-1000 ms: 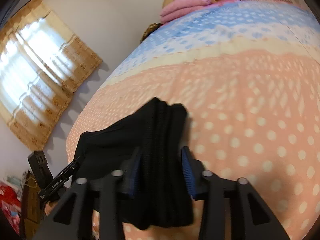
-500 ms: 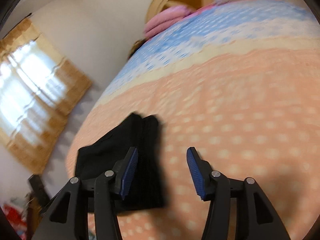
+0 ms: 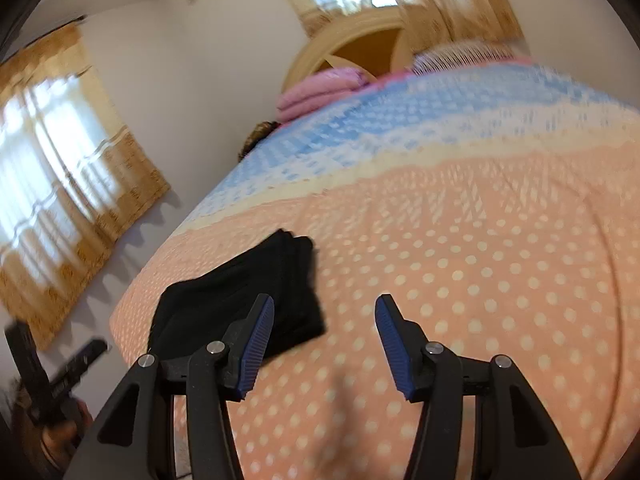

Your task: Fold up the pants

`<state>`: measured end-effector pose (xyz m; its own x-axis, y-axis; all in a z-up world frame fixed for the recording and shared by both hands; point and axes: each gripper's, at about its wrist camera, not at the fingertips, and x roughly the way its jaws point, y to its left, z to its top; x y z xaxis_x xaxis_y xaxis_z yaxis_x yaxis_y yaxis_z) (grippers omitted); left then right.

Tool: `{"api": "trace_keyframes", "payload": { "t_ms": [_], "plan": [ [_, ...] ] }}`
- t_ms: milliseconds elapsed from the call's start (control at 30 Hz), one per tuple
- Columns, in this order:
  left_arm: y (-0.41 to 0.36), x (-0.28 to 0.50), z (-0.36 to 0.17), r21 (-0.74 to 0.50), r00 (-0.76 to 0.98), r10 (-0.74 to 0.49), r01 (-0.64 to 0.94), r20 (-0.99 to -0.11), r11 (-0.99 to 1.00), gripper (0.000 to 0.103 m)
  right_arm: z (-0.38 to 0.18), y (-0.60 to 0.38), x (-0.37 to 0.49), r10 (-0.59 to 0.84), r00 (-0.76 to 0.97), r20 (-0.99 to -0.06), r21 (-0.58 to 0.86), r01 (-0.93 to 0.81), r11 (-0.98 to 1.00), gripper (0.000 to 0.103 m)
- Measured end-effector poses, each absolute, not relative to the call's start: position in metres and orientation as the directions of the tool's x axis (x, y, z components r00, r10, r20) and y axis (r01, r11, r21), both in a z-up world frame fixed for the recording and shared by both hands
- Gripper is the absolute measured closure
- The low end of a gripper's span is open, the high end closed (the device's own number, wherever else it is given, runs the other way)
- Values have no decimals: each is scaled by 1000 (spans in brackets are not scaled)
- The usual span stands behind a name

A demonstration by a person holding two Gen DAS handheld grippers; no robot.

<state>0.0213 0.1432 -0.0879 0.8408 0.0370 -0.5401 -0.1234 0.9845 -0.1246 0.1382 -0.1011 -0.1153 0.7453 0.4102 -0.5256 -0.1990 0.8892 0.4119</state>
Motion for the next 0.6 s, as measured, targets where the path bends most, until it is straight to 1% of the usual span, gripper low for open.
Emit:
{"api": "trace_keyframes", "payload": {
  "t_ms": [67,133,333,600],
  "plan": [
    [134,17,-78,-98,856,43,-109,-516,989,13,-106,-95,117,400,759,-514,367,-227,902,47],
    [126,13,-71,-86,867,40,-95,-497,992,10,-99,-90,102,389,772,-503,333,-243,911,46],
    [114,6,-57,-65,888,31,-68,-458,996,9,-79,-86,66,387,797,-465,297,-271,916,45],
    [109,4,-57,-58,891,43,-77,-453,995,9,-71,-80,42,381,814,-438,242,-302,922,44]
  ]
}}
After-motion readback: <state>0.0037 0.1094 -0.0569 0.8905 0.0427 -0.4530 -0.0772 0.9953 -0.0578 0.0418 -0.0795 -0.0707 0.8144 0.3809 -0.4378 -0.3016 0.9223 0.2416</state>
